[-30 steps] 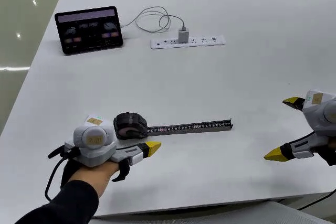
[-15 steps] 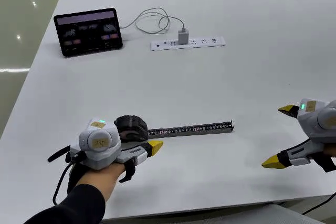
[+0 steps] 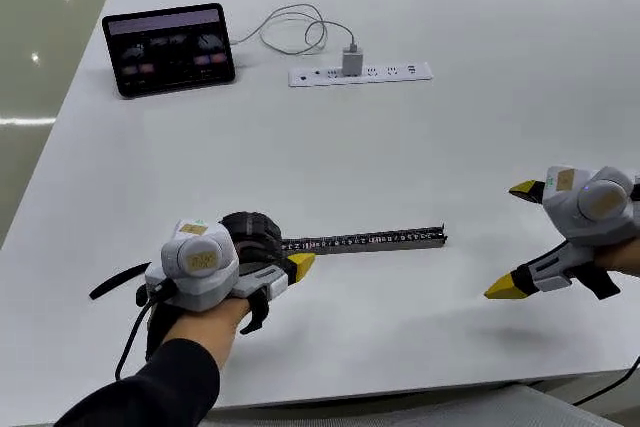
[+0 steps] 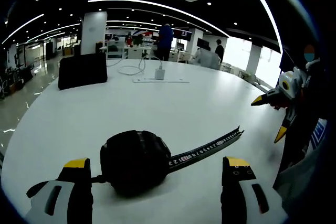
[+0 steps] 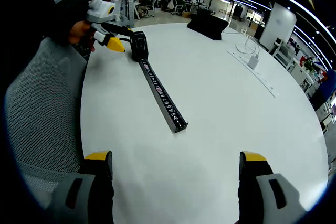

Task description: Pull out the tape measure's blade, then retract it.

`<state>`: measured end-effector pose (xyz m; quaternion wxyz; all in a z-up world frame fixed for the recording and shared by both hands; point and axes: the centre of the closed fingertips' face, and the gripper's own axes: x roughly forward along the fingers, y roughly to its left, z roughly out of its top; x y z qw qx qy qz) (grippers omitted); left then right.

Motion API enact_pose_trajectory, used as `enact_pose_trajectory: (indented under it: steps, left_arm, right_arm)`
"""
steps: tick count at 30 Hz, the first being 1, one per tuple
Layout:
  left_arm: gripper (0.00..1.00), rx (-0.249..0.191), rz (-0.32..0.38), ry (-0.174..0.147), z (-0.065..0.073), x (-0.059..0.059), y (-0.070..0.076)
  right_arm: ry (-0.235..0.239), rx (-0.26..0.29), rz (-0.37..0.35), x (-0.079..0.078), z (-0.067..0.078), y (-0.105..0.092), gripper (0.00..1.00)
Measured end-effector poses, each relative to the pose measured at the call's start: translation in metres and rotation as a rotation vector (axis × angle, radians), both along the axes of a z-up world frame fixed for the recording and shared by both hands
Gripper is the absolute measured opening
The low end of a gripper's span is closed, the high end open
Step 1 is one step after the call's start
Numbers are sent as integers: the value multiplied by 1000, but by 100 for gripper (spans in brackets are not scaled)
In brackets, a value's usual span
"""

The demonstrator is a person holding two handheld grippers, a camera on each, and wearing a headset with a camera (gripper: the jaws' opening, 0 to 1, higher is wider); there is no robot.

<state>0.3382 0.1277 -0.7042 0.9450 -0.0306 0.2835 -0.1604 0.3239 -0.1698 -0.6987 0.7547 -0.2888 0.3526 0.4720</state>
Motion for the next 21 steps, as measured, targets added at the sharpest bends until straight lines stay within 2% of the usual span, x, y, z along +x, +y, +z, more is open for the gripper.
enact_pose_trajectory:
  steps: [11,16,21]
  left_arm:
    - [100,11,32,-17,-8,8,5]
    - [100,13,38,-11,-14,10,8]
    - [100,10,52,-19,-16,13,13]
  right_arm:
    - [22,-31,77,11,-12,17,92]
    - [36,-47,106,14,-16,22,92]
    - [32,-54,146,19,-21,29,89]
